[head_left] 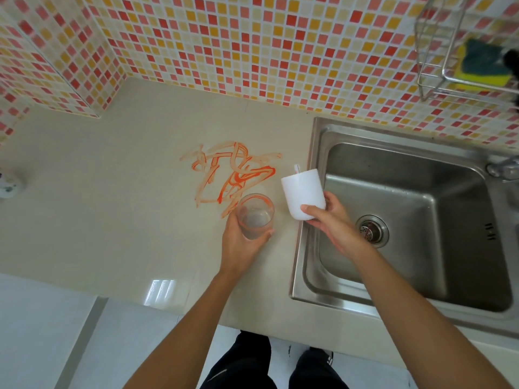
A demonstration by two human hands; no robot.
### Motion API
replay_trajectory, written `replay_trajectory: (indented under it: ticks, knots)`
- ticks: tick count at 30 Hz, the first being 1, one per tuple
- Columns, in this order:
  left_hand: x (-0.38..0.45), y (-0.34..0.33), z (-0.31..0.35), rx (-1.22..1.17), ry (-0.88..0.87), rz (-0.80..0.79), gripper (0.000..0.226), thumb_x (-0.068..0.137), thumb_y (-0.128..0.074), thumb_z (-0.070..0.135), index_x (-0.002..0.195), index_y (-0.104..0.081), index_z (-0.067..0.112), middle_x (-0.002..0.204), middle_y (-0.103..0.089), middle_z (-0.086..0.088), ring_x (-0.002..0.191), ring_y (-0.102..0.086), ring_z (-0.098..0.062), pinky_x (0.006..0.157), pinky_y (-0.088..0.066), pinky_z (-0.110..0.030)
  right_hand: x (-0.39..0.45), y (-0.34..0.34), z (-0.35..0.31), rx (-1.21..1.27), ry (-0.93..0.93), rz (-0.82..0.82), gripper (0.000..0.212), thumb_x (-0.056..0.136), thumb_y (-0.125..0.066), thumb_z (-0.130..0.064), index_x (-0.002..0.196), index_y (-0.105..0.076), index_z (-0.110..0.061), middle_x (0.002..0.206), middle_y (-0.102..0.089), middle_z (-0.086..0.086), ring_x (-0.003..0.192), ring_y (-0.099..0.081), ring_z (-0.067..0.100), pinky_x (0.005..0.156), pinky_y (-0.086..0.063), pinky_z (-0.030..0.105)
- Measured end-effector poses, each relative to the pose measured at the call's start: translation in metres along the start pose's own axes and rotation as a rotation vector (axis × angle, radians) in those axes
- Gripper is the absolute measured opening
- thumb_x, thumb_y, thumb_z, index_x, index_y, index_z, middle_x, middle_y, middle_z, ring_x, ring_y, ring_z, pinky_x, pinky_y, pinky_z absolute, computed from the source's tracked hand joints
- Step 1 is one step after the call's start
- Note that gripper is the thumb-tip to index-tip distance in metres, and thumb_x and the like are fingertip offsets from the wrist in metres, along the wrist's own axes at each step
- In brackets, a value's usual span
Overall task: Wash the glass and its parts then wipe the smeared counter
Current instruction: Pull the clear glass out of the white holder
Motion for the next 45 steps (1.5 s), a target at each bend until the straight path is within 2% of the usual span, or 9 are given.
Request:
replay_trajectory:
  ticks: [6,15,21,24,27,32,37,40,45]
  knots:
    - [0.002,0.013,0.001,0.003,-0.008,0.053,0.084,0.065,-0.085,0.042,0.134,-0.041,0.024,0.131,-0.053,0.009,0.118,-0.052,-0.011,0.1,-0.046,-0.029,0.003,-0.019,0.001,-0.339,0.162,0.069,0.082,0.066,-0.084,-0.021,0.134,-0.038,-0.028,0.123,-0.054,-0.005,0.105,-0.057,0.011,0.068,-0.047,0.017]
    - [0.002,0.028,0.001,-0.019,0.002,0.109,0.085,0.063,-0.086,0.043,0.133,-0.042,0.026,0.13,-0.054,0.009,0.116,-0.053,-0.01,0.098,-0.048,-0.032,0.012,-0.037,0.021,-0.492,0.306,0.106,0.088,0.056,-0.084,-0.04,0.128,-0.035,-0.044,0.126,-0.053,-0.016,0.119,-0.049,0.017,0.095,-0.048,0.041]
    - [-0.003,0.032,-0.006,0.001,0.003,0.117,0.082,0.063,-0.086,0.044,0.13,-0.042,0.027,0.125,-0.053,0.012,0.112,-0.053,-0.008,0.096,-0.049,-0.031,0.019,-0.043,0.029,-0.561,0.353,0.131,0.093,0.06,-0.088,-0.035,0.135,-0.034,-0.03,0.132,-0.049,-0.007,0.126,-0.04,0.02,0.097,-0.039,0.033]
    - [-0.007,0.033,-0.006,0.014,0.002,0.129,0.082,0.062,-0.086,0.045,0.129,-0.043,0.025,0.125,-0.053,0.011,0.111,-0.053,-0.008,0.096,-0.049,-0.03,0.017,-0.039,0.029,-0.576,0.383,0.1,0.093,0.061,-0.085,-0.036,0.137,-0.032,-0.033,0.138,-0.045,-0.008,0.129,-0.041,0.019,0.106,-0.038,0.042]
    - [-0.02,0.032,-0.001,0.008,-0.018,0.134,0.083,0.06,-0.087,0.042,0.128,-0.044,0.022,0.122,-0.053,0.009,0.111,-0.054,-0.008,0.095,-0.049,-0.027,0.005,-0.019,0.039,-0.674,0.414,0.104,0.094,0.075,-0.076,-0.034,0.149,-0.02,-0.027,0.155,-0.029,-0.007,0.142,-0.025,0.014,0.118,-0.019,0.046]
    - [-0.059,0.009,0.005,0.025,-0.146,-0.034,0.08,0.06,-0.088,0.037,0.126,-0.045,0.023,0.118,-0.05,0.016,0.112,-0.05,0.004,0.09,-0.043,-0.009,-0.041,0.044,0.078,-0.812,0.27,0.26,0.076,0.095,-0.051,-0.043,0.154,-0.006,-0.027,0.162,-0.009,-0.005,0.147,-0.006,0.019,0.117,-0.015,0.046]
    - [-0.082,-0.047,0.019,0.079,-0.268,-0.255,0.082,0.062,-0.089,0.029,0.116,-0.034,0.056,0.119,-0.049,0.012,0.112,-0.051,-0.002,0.09,-0.045,-0.014,-0.089,0.124,0.121,-1.067,0.207,0.385,0.067,0.099,-0.031,-0.045,0.154,-0.011,-0.012,0.16,-0.012,0.004,0.147,-0.005,0.016,0.118,-0.006,0.035]
    - [-0.089,-0.086,0.03,0.168,-0.336,-0.298,0.075,0.064,-0.086,0.033,0.125,-0.042,0.035,0.116,-0.045,0.009,0.108,-0.051,-0.011,0.09,-0.051,-0.031,-0.111,0.164,0.136,-1.169,0.151,0.406,0.068,0.1,-0.017,-0.05,0.153,-0.014,-0.008,0.159,-0.016,0.01,0.148,-0.005,0.019,0.12,-0.006,0.041]
    - [-0.091,-0.152,0.043,0.417,-0.384,-0.322,0.08,0.067,-0.082,0.043,0.131,-0.043,0.013,0.127,-0.043,-0.004,0.117,-0.047,-0.019,0.097,-0.046,-0.03,-0.131,0.213,0.146,-1.327,0.079,0.44,0.072,0.097,-0.009,-0.048,0.147,-0.034,-0.002,0.155,-0.029,0.015,0.146,-0.019,0.026,0.12,-0.008,0.046]
Point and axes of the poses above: each hand's wrist, its own x-axis towards the middle knuckle, its own y-axis out of the back of the hand, z = x × y, the point moved 1 cm from there along x, towards the middle knuckle
